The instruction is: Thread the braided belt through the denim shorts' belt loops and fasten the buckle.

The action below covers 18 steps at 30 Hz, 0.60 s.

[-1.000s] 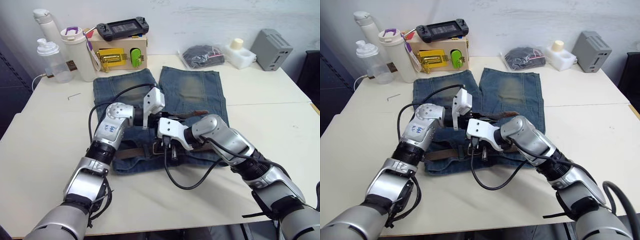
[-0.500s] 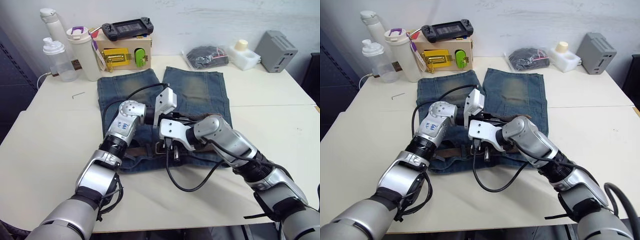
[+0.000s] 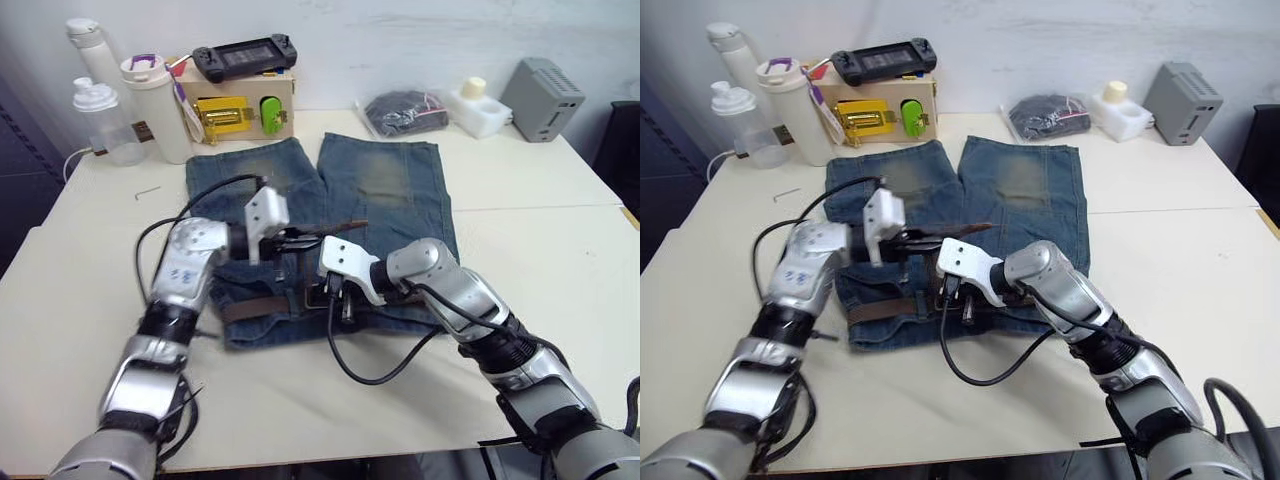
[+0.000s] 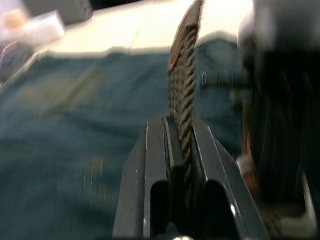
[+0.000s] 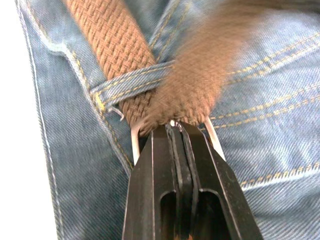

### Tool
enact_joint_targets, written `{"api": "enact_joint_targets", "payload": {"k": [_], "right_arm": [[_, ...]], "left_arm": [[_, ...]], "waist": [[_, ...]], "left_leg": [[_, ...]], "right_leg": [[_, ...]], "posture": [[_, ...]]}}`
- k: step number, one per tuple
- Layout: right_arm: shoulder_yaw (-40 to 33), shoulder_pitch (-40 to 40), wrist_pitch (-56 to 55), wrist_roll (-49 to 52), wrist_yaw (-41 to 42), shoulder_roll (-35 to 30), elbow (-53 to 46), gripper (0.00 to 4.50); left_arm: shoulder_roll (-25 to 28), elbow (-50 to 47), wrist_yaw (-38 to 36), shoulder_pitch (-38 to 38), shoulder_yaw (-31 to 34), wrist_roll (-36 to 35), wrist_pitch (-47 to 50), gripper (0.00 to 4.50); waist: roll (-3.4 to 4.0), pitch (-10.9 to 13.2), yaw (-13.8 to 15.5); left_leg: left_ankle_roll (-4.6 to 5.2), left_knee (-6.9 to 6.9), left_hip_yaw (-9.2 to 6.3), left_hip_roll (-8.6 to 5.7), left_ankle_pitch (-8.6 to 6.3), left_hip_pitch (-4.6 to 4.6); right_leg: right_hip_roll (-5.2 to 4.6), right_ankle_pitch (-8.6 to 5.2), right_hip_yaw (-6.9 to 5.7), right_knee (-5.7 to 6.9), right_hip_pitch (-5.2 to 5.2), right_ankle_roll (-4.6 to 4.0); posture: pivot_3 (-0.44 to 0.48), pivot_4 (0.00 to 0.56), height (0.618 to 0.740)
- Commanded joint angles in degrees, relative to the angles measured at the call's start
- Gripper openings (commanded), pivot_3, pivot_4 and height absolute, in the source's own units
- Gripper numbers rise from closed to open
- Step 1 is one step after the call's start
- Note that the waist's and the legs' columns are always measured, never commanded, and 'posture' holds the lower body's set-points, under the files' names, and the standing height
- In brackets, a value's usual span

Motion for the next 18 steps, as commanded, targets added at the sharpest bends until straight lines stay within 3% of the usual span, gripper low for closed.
{"api": "enact_joint_targets", "payload": {"k": [1,6,13,16,18], "right_arm": [[-3.48,1.33,3.74,1.55,-3.67,0.31,-1.12,0.06],[-6.51,2.43,6.48,4.13,-6.69,-0.13,-5.61,0.06],[-12.03,5.20,12.35,8.79,-11.38,-0.11,-14.80,0.06],[-13.73,8.67,11.03,9.66,-11.54,-3.54,-21.34,0.98],[-13.62,11.82,7.77,9.65,-11.18,-6.24,-25.60,1.91]], "left_arm": [[3.17,-9.69,3.66,3.93,0.81,3.59,-0.27,0.00],[5.42,-15.57,7.15,9.24,-1.00,8.82,-1.99,0.00],[4.49,-18.41,10.61,11.41,-1.62,9.55,-0.23,0.00],[4.37,-18.98,11.11,11.65,-1.64,9.13,0.68,0.00],[4.34,-19.15,11.24,11.57,-1.68,8.83,1.05,0.00]], "waist": [[0.00,0.04,0.26],[0.11,0.15,1.23],[0.25,0.36,1.52],[0.28,0.40,1.58],[0.27,0.40,1.66]], "left_leg": [[-0.02,0.00,-0.08,-0.02,0.02,0.00],[-0.02,0.02,-0.14,-0.12,0.08,-0.08],[-0.01,-0.03,-0.15,-0.12,0.08,-0.12],[0.00,-0.09,-0.14,-0.12,0.10,-0.12],[0.03,-0.19,-0.14,-0.12,0.12,-0.12]], "right_leg": [[0.01,0.00,-0.01,0.00,0.03,-0.01],[-0.02,0.01,0.02,-0.11,0.07,-0.01],[-0.02,0.01,0.02,-0.13,0.04,-0.01],[-0.02,0.01,0.01,-0.20,0.05,-0.01],[-0.02,0.01,0.01,-0.35,0.09,0.00]], "posture": [[0.000,0.150,0.645],[0.000,0.150,0.645],[0.000,0.150,0.645],[0.000,0.150,0.645],[0.000,0.150,0.645]]}}
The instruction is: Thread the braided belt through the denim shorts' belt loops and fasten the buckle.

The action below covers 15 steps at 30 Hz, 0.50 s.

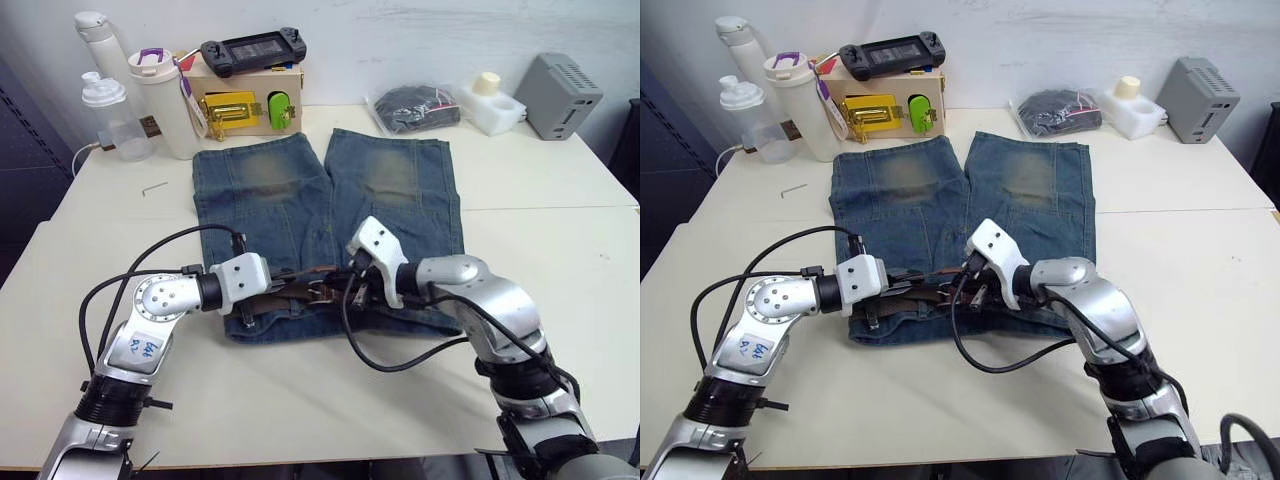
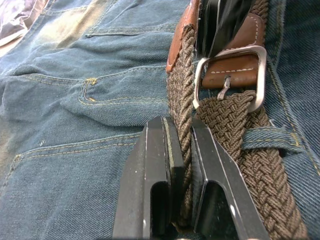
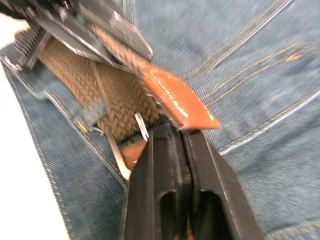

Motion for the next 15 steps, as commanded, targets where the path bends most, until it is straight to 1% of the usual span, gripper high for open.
{"api": "enact_joint_targets", "payload": {"k": [1,3,4,5,6,8,11,15], "right_arm": [[-1.67,4.68,-5.45,1.06,0.20,-4.11,-9.25,2.30],[1.84,7.37,-11.49,-2.79,-0.27,-7.99,-11.72,3.26],[3.42,8.14,-13.54,-4.40,-0.62,-9.37,-12.20,3.65],[4.38,8.67,-14.99,-5.33,-0.94,-10.25,-12.41,4.19],[6.93,9.29,-18.06,-9.23,-3.53,-10.66,-11.36,4.43],[10.77,10.27,-23.01,-15.39,-7.54,-11.13,-9.46,4.43],[13.55,11.44,-28.02,-21.17,-10.63,-11.33,-7.74,4.43],[15.17,12.58,-29.61,-25.24,-12.86,-9.96,-6.85,4.43]], "left_arm": [[0.16,-1.70,0.70,0.12,0.64,-0.69,0.72,0.00],[0.15,-1.64,0.69,-0.29,0.55,-0.81,0.98,0.00],[0.14,-1.66,0.68,-0.41,0.55,-0.89,1.07,0.00],[0.14,-1.68,0.67,-0.48,0.55,-0.94,1.15,0.00],[-0.02,-1.78,0.54,-0.75,0.57,-1.32,1.48,0.00],[-0.28,-1.88,0.40,-1.24,0.62,-1.92,2.02,0.00],[-0.31,-1.76,0.37,-1.83,0.52,-2.18,2.34,0.00],[-0.19,-1.95,0.31,-2.10,0.50,-2.58,2.73,0.00]], "waist": [[-0.02,0.01,0.05],[-0.06,0.07,-0.13],[-0.06,0.10,-0.19],[-0.08,0.11,-0.21],[-0.09,0.12,-0.19],[-0.10,0.13,-0.05],[-0.13,0.15,0.05],[-0.15,0.16,-0.01]], "left_leg": [[0.02,-0.07,0.00,0.00,0.01,0.00],[0.02,-0.19,0.01,0.00,0.07,0.00],[0.01,-0.23,0.06,0.00,0.10,0.00],[0.00,-0.25,0.09,0.00,0.11,0.00],[-0.02,-0.26,0.10,0.01,0.15,0.01],[-0.07,-0.30,0.09,0.01,0.23,0.01],[-0.09,-0.31,0.08,0.00,0.26,0.00],[-0.09,-0.31,0.07,-0.01,0.26,-0.01]], "right_leg": [[0.00,0.00,0.00,-0.13,0.04,0.01],[0.00,0.02,0.00,-0.28,0.07,0.03],[-0.03,0.02,0.00,-0.32,0.06,0.04],[-0.04,0.02,0.00,-0.32,0.05,0.04],[-0.04,0.02,0.00,-0.34,0.05,0.04],[-0.05,0.02,-0.01,-0.37,0.05,0.04],[-0.05,0.02,-0.01,-0.36,0.03,0.04],[-0.04,0.02,-0.01,-0.34,0.02,0.05]], "posture": [[0.000,0.150,0.645],[0.000,0.150,0.645],[0.000,0.150,0.645],[0.000,0.150,0.645],[0.000,0.150,0.645],[0.000,0.150,0.645],[0.000,0.150,0.645],[0.000,0.150,0.645]]}}
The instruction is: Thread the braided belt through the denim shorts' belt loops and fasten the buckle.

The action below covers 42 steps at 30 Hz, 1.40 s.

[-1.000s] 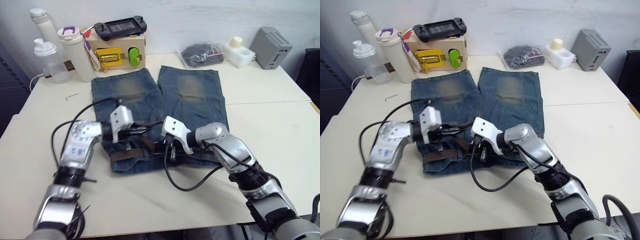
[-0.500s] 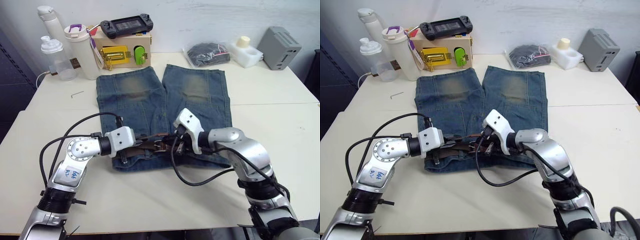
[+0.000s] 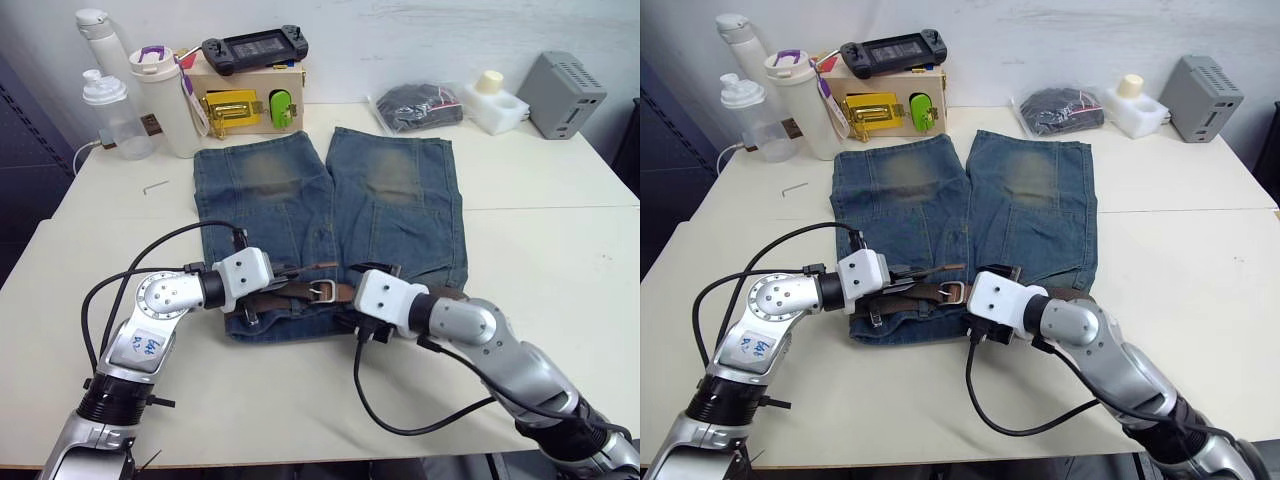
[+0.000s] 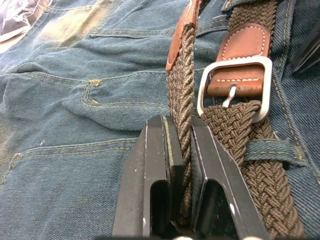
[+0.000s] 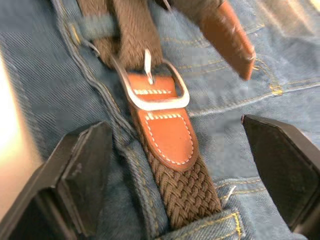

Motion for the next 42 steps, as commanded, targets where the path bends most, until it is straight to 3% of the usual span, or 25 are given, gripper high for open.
{"api": "enact_joint_targets", "payload": {"k": [1,7,9,18,34,37,42], "right_arm": [[1.08,0.67,-1.85,-4.26,-1.95,0.91,-0.59,4.43],[1.27,3.24,-1.74,-10.01,-4.59,2.17,-1.04,4.43],[2.22,4.66,-2.22,-12.43,-4.59,1.49,-1.38,3.93],[-1.10,9.69,-4.21,-12.59,-2.24,1.06,-6.34,3.93],[-0.14,7.12,-2.44,-19.79,-3.25,6.03,-1.64,3.93],[-0.28,7.17,-1.42,-19.12,-2.39,6.75,-1.72,3.08],[-0.62,7.05,3.36,-17.62,-0.30,8.66,-2.32,0.62]], "left_arm": [[0.11,-1.61,0.15,-1.05,0.70,-1.02,0.24,0.00],[-0.01,-1.47,0.46,-1.44,1.02,-1.50,0.91,0.00],[-0.65,-1.88,0.94,-1.86,1.51,-2.44,2.40,0.00],[-1.31,-0.90,1.22,-5.41,3.22,-5.31,5.28,0.00],[-0.85,-1.36,1.71,-5.65,4.10,-6.24,6.74,0.00],[-0.75,-1.58,1.55,-5.08,3.66,-5.84,6.18,0.00],[-0.34,-2.05,1.14,-4.04,2.84,-4.91,4.99,0.00]], "waist": [[0.00,0.00,-0.05],[0.00,0.00,0.02],[0.00,0.00,0.05],[-0.01,-0.01,0.20],[-0.01,0.00,0.05],[-0.01,-0.01,0.06],[-0.01,-0.01,0.02]], "left_leg": [[0.00,0.00,0.00,0.00,0.00,0.00],[-0.02,0.01,-0.03,0.00,0.01,0.00],[-0.03,0.01,-0.04,0.00,0.02,0.00],[-0.02,0.04,-0.09,-0.05,0.03,0.00],[-0.05,0.04,-0.10,-0.06,0.05,0.00],[-0.06,0.07,-0.10,-0.06,0.05,0.00],[-0.06,0.06,-0.10,-0.06,0.05,0.00]], "right_leg": [[0.01,0.00,-0.01,0.01,0.00,0.00],[0.02,0.00,-0.01,0.06,-0.02,0.00],[0.02,0.00,-0.01,0.07,-0.02,0.00],[0.02,0.00,0.00,0.08,0.01,0.01],[0.03,0.00,0.00,0.16,-0.03,0.01],[0.03,0.00,0.00,0.18,-0.02,0.01],[0.03,0.00,0.00,0.22,-0.04,0.01]], "posture": [[0.000,0.150,0.645],[0.000,0.150,0.645],[0.000,0.150,0.645],[0.000,0.150,0.645],[0.000,0.150,0.645],[0.000,0.150,0.645],[0.000,0.150,0.645]]}}
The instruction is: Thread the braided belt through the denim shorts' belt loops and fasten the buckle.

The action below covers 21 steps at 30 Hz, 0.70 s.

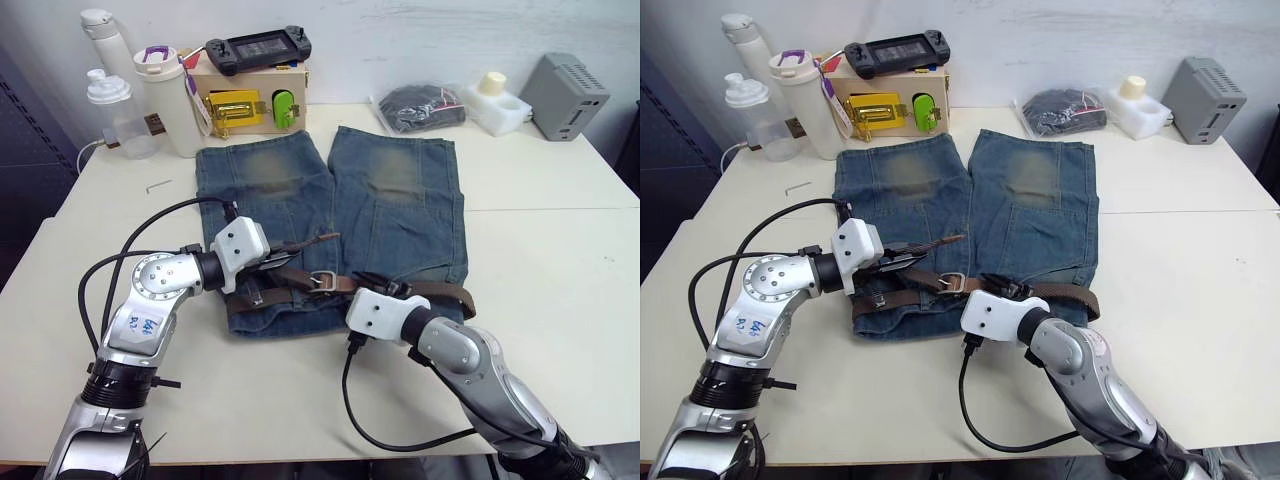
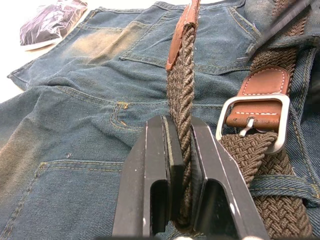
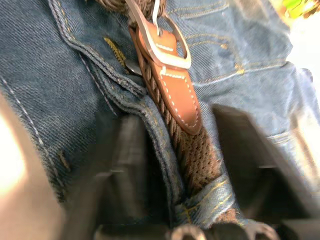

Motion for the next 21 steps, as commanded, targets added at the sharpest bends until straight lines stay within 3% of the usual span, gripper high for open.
{"api": "enact_joint_targets", "payload": {"k": [1,7,11,21], "right_arm": [[-1.10,-0.13,3.11,0.33,1.63,0.36,-0.72,0.13],[-1.59,-1.80,3.46,-0.68,1.02,0.23,-0.59,0.04],[-1.42,-4.76,-0.29,-4.04,-1.14,-0.81,0.10,0.04],[-0.67,-7.87,1.11,-10.15,-4.15,3.42,3.69,0.04]], "left_arm": [[1.32,-2.00,-0.05,0.39,0.44,0.70,-1.81,0.00],[2.26,-1.39,0.73,0.67,0.36,2.21,-1.32,0.00],[5.61,0.84,1.11,0.95,-2.46,8.58,-3.26,0.00],[6.16,-0.81,1.98,0.24,-2.03,8.08,0.28,0.00]], "waist": [[0.00,0.00,-0.02],[0.00,0.00,-0.08],[0.01,0.00,-0.11],[0.01,0.00,-0.13]], "left_leg": [[0.00,0.00,0.00,0.00,0.00,0.00],[0.00,-0.02,-0.01,0.00,0.00,0.00],[-0.01,-0.04,0.00,0.00,0.00,0.00],[-0.01,-0.02,-0.01,-0.02,0.00,0.00]], "right_leg": [[0.00,0.00,0.00,0.01,-0.01,0.00],[0.00,0.00,0.00,0.04,-0.04,0.00],[-0.01,0.00,0.00,0.03,-0.04,0.00],[-0.01,0.00,0.01,0.17,-0.09,0.00]], "posture": [[0.000,0.150,0.645],[0.000,0.150,0.645],[0.000,0.150,0.645],[0.000,0.150,0.645]]}}
